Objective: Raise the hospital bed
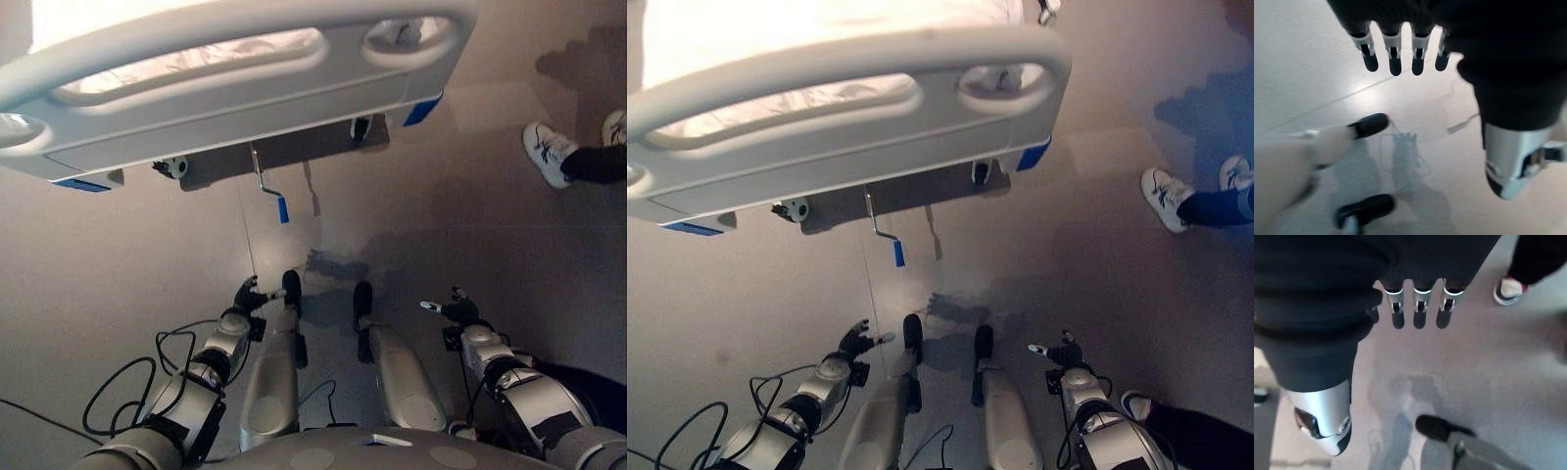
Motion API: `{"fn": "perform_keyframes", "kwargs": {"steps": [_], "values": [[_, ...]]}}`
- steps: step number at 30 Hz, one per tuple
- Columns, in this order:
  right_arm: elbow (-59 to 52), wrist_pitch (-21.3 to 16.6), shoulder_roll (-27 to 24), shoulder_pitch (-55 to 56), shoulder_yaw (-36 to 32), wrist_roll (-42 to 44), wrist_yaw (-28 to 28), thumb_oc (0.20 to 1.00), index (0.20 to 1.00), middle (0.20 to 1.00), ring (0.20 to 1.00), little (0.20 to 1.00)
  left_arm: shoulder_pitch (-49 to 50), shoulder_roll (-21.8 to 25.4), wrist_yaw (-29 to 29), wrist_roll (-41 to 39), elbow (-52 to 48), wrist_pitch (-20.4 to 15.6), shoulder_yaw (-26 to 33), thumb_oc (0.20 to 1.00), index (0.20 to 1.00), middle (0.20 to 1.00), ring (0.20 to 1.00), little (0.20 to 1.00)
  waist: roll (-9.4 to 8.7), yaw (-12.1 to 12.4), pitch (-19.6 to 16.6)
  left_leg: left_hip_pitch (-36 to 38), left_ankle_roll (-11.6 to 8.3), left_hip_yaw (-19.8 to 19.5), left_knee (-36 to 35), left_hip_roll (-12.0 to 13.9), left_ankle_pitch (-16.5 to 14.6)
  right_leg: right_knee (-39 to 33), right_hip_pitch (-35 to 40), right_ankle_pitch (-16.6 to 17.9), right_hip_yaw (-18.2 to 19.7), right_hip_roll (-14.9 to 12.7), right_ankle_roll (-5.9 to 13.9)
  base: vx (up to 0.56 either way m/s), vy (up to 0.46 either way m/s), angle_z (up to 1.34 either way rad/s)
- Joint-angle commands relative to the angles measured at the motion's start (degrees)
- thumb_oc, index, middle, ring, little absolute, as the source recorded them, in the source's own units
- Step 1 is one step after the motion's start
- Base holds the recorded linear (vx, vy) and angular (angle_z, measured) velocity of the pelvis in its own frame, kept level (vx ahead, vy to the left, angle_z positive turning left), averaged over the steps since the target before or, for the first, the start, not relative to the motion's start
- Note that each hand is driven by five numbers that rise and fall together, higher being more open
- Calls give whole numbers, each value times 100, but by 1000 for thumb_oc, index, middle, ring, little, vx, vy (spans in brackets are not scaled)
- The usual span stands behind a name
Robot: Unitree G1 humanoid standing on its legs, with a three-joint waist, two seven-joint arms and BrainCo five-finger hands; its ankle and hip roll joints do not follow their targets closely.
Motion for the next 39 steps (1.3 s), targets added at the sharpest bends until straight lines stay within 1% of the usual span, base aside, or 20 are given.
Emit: {"fn": "perform_keyframes", "kwargs": {"steps": [1,2,3,4,9,14,18,19,21,34,39], "values": [[-290,-137,18,259,94,165,-230,1000,1000,1000,1000,1000,-465,84,258,-314,160,-151,71,1000,1000,1000,1000,1000,-420,-169,139,255,99,128,-298,-340,-17,-1450,118,1617,238,-267,652,-57,10,-6],[-295,-133,18,259,92,164,-232,1000,1000,1000,1000,1000,-468,84,258,-316,160,-150,70,1000,1000,1000,1000,1000,-421,-167,137,250,99,129,-297,-340,-16,-1449,113,1618,240,-268,652,-108,32,-11],[-429,-172,3,261,111,190,-270,1000,1000,1000,1000,1000,-719,143,324,-373,80,-146,40,1000,1000,1000,1000,1000,-430,-216,266,128,85,154,-299,-353,17,-1472,6,1666,266,-281,659,-73,31,-16],[-461,-192,5,274,112,199,-280,1000,1000,1000,1000,1000,-813,158,348,-412,58,-146,19,1000,1000,1000,1000,1000,-433,-240,310,86,80,165,-298,-359,22,-1490,-27,1686,282,-284,662,-73,31,-16],[-506,-243,-22,273,165,239,-343,1000,1000,1000,1000,1000,-1235,265,414,-647,100,-134,9,1000,1000,1000,1000,1000,-430,-342,470,-93,53,236,-296,-369,43,-1606,-189,1788,377,-303,700,-34,26,-7],[-386,-298,-3,323,192,312,-366,1000,1000,1000,1000,1000,-1587,423,432,-914,321,-121,64,1000,1000,1000,1000,1000,-415,-421,475,-191,33,263,-301,-359,9,-1675,-296,1801,417,-294,703,15,-2,-10],[-362,-331,-1,311,212,362,-387,1000,1000,1000,1000,1000,-1778,547,423,-1075,458,-103,125,1000,1000,1000,1000,1000,-396,-473,475,-270,21,267,-319,-364,42,-1691,-386,1819,416,-301,708,12,-3,0],[-343,-360,12,317,235,400,-384,1000,1000,1000,1000,1000,-1866,624,406,-1216,537,-97,185,1000,1000,1000,1000,1000,-381,-492,476,-279,17,267,-325,-356,4,-1705,-394,1795,427,-288,710,0,0,0],[-399,-377,16,332,250,421,-390,1000,1000,1000,1000,1000,-1935,722,373,-1295,557,-86,209,1000,1000,1000,1000,1000,-384,-517,476,-359,9,283,-332,-355,37,-1711,-474,1826,435,-292,713,20,-11,0],[-295,-446,43,335,311,545,-405,1000,1000,1000,1000,1000,-2429,1217,298,-1792,866,-29,350,1000,1000,1000,1000,1000,-384,-597,476,-553,-6,327,-335,-333,-43,-1785,-684,1830,477,-237,737,13,-3,0],[-341,-485,51,440,353,615,-364,1000,1000,1000,1000,1000,-2722,1261,260,-1990,836,-67,292,1000,1000,1000,1000,1000,-400,-636,476,-650,-15,311,-335,-322,-52,-1806,-767,1832,463,-230,736,0,0,0]]}}
